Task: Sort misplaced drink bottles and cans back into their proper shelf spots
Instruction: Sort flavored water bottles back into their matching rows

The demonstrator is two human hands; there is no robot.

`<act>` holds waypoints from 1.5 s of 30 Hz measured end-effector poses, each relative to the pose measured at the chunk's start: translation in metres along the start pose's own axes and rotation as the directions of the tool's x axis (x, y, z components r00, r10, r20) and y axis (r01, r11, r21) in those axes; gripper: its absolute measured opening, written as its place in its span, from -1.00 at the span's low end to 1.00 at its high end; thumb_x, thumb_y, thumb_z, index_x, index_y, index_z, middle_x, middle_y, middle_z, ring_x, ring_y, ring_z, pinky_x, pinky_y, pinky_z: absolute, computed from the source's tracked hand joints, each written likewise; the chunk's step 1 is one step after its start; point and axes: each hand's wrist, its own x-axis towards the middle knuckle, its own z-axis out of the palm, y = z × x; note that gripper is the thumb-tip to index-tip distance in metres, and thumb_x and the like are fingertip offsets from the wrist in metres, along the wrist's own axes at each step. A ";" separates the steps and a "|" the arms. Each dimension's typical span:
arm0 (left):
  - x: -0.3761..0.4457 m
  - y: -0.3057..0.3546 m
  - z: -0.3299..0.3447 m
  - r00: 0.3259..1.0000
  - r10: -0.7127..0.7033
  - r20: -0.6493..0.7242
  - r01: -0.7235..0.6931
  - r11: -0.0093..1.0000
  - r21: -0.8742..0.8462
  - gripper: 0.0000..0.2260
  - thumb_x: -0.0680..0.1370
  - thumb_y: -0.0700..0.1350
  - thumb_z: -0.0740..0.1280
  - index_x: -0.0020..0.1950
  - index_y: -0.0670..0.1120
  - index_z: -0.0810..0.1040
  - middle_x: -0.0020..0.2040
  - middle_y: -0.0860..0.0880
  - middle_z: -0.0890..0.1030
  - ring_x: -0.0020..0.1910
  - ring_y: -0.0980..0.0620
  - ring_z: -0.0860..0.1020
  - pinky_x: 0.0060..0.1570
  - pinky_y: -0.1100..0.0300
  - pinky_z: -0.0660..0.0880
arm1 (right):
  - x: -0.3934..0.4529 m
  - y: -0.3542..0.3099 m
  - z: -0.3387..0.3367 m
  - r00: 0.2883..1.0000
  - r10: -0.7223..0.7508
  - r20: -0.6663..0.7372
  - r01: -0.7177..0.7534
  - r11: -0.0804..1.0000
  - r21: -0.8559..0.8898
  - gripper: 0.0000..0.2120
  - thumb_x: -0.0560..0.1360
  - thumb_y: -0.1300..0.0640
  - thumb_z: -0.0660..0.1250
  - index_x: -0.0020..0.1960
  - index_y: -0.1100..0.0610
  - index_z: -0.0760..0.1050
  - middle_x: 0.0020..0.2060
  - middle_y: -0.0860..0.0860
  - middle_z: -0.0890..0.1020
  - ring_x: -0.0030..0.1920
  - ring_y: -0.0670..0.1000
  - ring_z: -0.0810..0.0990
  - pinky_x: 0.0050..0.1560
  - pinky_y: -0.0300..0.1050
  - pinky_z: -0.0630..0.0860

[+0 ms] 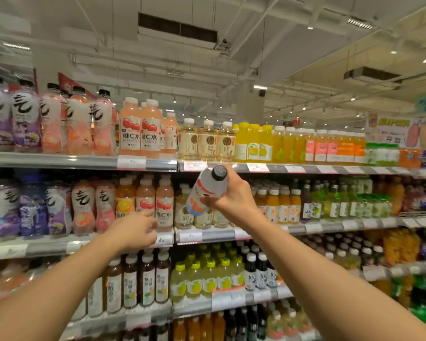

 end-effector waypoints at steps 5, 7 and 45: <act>-0.045 -0.004 -0.010 0.998 -0.009 0.070 0.006 0.999 0.049 -0.52 0.56 0.19 0.24 0.45 0.08 0.47 0.41 0.05 0.51 0.31 0.04 0.50 0.24 0.07 0.51 | -0.040 -0.002 -0.012 0.998 0.057 -0.007 -0.056 0.998 0.026 -0.42 0.32 0.05 0.65 0.23 -0.05 0.45 0.07 -0.09 0.65 0.09 -0.05 0.62 0.02 -0.19 0.57; -0.061 -0.011 -0.010 0.995 -0.039 0.090 0.036 0.999 0.037 -0.52 0.54 0.21 0.25 0.44 0.09 0.47 0.39 0.07 0.54 0.31 0.04 0.52 0.25 0.04 0.52 | -0.055 -0.008 -0.016 0.997 0.079 -0.007 -0.078 0.996 0.050 -0.41 0.32 0.07 0.66 0.24 -0.05 0.45 0.07 -0.10 0.64 0.06 -0.09 0.60 -0.07 -0.41 0.47; -0.042 -0.390 0.039 0.923 -0.306 -0.232 0.225 0.920 -0.320 -0.66 0.58 -0.10 0.30 0.36 0.03 0.53 0.22 -0.02 0.63 0.09 -0.08 0.60 -0.01 0.05 0.55 | 0.016 -0.057 0.326 0.914 0.348 0.210 -0.397 0.872 0.284 -0.51 0.29 0.13 0.70 0.10 -0.08 0.54 -0.02 -0.17 0.72 -0.12 -0.26 0.70 -0.20 -0.34 0.54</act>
